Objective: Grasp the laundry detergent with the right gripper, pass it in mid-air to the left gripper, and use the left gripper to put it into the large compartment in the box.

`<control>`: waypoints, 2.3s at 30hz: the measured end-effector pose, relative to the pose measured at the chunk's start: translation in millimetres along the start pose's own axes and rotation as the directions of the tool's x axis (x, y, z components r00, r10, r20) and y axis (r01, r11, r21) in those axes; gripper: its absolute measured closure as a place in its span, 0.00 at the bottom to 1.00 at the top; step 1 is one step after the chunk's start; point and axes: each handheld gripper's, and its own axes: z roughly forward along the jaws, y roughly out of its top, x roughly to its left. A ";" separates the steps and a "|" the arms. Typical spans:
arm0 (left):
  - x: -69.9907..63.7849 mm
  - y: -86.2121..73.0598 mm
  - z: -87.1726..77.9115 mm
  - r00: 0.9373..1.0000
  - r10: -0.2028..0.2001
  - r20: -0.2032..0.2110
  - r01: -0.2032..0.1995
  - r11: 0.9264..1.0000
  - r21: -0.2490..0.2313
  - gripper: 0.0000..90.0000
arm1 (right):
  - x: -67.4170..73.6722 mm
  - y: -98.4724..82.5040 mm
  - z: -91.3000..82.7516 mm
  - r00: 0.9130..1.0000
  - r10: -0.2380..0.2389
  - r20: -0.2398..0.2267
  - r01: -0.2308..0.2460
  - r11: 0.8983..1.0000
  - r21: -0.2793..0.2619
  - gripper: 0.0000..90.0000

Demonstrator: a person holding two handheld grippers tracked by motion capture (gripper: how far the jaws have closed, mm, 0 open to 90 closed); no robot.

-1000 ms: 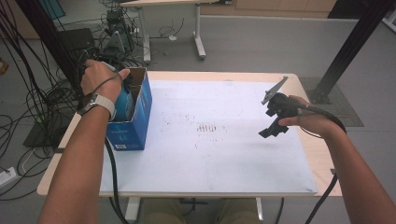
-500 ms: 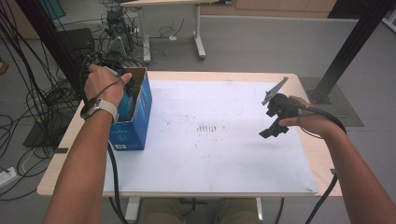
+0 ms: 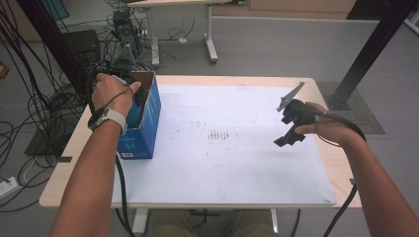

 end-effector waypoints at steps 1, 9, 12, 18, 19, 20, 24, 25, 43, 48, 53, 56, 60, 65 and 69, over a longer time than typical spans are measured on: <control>0.0 -0.1 0.5 1.000 0.000 -0.001 0.000 1.000 0.000 0.41 | 0.0 0.0 0.1 1.000 0.001 0.000 -0.001 1.000 0.000 0.06; -1.2 -1.2 5.5 1.000 0.002 -0.010 -0.002 1.000 0.000 0.41 | -0.4 -1.7 -0.1 1.000 0.003 0.000 -0.003 1.000 -0.001 0.06; -2.1 -1.6 8.0 1.000 0.001 -0.011 -0.001 1.000 -0.001 0.41 | -0.6 -2.8 -0.4 1.000 0.008 0.001 -0.008 1.000 0.001 0.06; -2.2 -2.1 11.6 1.000 0.001 -0.010 -0.001 1.000 0.000 0.41 | -0.9 -4.1 -0.4 1.000 0.011 0.001 -0.011 1.000 -0.001 0.06; -2.1 -2.4 12.7 1.000 0.000 -0.009 0.000 1.000 0.001 0.41 | -0.9 -4.1 -0.6 1.000 0.011 0.000 -0.011 1.000 -0.001 0.06; -1.8 -2.5 13.1 1.000 -0.001 -0.008 0.001 1.000 0.002 0.41 | -0.9 -4.2 -0.6 1.000 0.011 0.000 -0.011 1.000 -0.002 0.06; -1.4 -3.7 16.0 1.000 -0.005 -0.012 0.005 1.000 0.003 0.41 | -1.2 -4.2 -0.2 1.000 0.011 -0.001 -0.011 1.000 -0.002 0.06; -1.4 -3.9 16.6 1.000 -0.003 -0.013 0.003 1.000 0.004 0.41 | -1.1 -4.1 0.0 1.000 0.012 0.000 -0.012 1.000 -0.002 0.06; -1.3 -6.8 26.3 1.000 0.005 -0.011 -0.005 1.000 0.009 0.41 | -0.6 -4.7 0.6 1.000 0.011 -0.002 -0.011 1.000 -0.003 0.06; -1.1 -7.6 29.8 1.000 0.008 -0.008 -0.008 1.000 0.014 0.41 | -0.9 -5.4 0.6 1.000 0.010 -0.001 -0.010 1.000 -0.001 0.06; -0.5 -8.2 33.8 1.000 0.011 -0.005 -0.011 1.000 0.017 0.41 | -0.2 -5.7 1.4 1.000 0.011 -0.002 -0.011 1.000 0.001 0.06; -0.3 -8.6 35.9 1.000 0.011 -0.005 -0.011 1.000 0.019 0.41 | -0.1 -5.3 1.8 1.000 0.012 -0.003 -0.012 1.000 0.002 0.06; -0.1 -8.9 38.2 1.000 0.016 -0.012 -0.016 1.000 0.023 0.41 | -0.4 -4.0 1.4 1.000 0.009 -0.003 -0.009 1.000 0.002 0.06; 1.8 -9.7 40.2 1.000 0.016 -0.006 -0.015 1.000 0.018 0.41 | 0.0 -4.2 2.0 1.000 0.010 -0.004 -0.010 1.000 0.003 0.06; 1.1 -9.6 40.3 1.000 0.019 -0.007 -0.019 1.000 0.019 0.41 | 0.1 -4.5 2.4 1.000 0.011 -0.004 -0.011 1.000 0.004 0.06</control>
